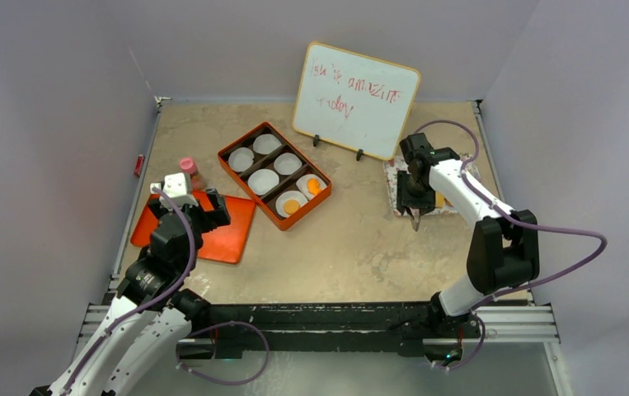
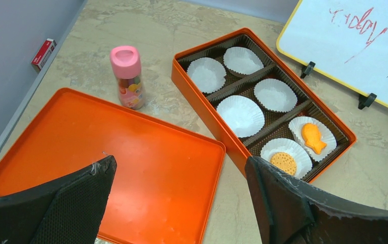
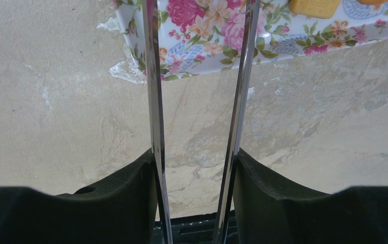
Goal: Pack the cookies
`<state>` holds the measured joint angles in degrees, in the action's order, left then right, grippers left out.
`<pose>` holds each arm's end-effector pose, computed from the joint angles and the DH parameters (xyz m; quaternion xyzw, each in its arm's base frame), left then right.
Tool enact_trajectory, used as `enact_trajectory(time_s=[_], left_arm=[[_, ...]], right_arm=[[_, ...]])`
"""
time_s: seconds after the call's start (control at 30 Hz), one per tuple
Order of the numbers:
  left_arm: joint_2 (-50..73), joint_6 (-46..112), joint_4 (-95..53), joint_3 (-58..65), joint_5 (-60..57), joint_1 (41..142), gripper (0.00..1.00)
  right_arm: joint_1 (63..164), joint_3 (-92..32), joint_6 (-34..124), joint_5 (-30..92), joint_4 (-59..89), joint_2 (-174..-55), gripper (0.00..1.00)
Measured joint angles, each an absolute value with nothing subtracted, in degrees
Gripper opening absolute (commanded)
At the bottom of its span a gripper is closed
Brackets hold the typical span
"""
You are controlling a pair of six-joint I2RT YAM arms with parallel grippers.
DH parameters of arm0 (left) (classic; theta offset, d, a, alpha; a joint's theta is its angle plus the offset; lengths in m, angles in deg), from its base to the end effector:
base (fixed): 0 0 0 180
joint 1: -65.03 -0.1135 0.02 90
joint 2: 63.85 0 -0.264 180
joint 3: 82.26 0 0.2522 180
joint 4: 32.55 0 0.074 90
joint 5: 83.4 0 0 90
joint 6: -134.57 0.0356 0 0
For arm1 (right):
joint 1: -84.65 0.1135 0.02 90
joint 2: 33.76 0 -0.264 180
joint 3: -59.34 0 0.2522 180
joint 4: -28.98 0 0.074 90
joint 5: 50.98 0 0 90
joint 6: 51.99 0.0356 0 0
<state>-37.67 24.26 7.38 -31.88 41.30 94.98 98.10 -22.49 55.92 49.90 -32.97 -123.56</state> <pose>0.1076 -0.0386 0.3054 -0.1155 0.7734 -0.0295 0.6226 0.2994 0.0647 0.2402 0.0547 0.9789 -0.0430 0.1923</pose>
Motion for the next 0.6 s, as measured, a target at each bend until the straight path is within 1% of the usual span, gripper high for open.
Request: enact_trajectory(time_s=[0.33, 0.6], left_arm=[[-37.67, 24.26, 7.38, -31.88, 41.3, 94.98, 0.97], [-37.67, 24.26, 7.38, -31.88, 41.32, 94.98, 0.97]], right_arm=[[96.55, -22.45, 54.81, 49.46, -31.48, -125.86, 0.51], [96.2, -22.82, 54.0, 48.21, -31.2, -128.11, 0.4]])
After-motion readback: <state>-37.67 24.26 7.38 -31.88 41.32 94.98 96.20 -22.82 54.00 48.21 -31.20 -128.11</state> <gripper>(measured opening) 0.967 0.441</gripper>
